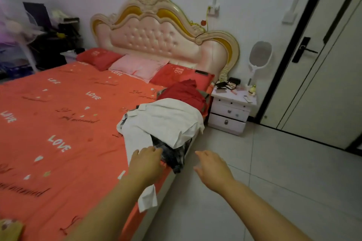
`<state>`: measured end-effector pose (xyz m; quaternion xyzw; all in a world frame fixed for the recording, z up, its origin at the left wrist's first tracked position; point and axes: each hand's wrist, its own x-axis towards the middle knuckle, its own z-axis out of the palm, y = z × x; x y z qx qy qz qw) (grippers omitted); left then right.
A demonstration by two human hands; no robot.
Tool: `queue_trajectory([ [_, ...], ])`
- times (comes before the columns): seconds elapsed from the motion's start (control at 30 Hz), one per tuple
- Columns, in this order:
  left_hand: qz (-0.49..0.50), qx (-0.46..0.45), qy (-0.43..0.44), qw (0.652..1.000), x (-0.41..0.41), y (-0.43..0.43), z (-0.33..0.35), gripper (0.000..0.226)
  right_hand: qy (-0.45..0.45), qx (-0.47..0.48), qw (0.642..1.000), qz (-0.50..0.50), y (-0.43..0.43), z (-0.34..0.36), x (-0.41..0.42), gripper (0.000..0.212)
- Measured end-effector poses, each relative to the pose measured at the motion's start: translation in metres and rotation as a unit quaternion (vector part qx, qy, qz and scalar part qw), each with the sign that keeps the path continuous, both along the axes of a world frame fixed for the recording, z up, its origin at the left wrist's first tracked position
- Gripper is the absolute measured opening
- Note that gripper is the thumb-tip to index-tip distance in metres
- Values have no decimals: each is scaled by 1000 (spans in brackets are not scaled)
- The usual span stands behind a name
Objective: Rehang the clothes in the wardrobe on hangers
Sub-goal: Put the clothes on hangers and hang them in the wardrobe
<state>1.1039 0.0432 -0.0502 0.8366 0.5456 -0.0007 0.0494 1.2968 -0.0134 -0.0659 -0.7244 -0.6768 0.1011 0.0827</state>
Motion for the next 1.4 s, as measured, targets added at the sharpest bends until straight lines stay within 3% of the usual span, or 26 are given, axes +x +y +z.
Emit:
queue_trajectory([
  [0.33, -17, -15, 23, 999, 133, 97, -9, 44, 28, -27, 999, -15, 84, -14, 128, 55],
  [0.8, -15, -54, 28, 998, 263, 348, -33, 48, 6, -61, 998, -19, 330, -11, 271, 57],
  [1.1, 61, -85, 23, 994, 337, 485, -54, 49, 25, -79, 995, 63, 494, -35, 347, 41],
  [1.4, 168, -110, 9, 980, 393, 591, -57, 49, 11, -105, 978, 181, 655, -45, 401, 53],
])
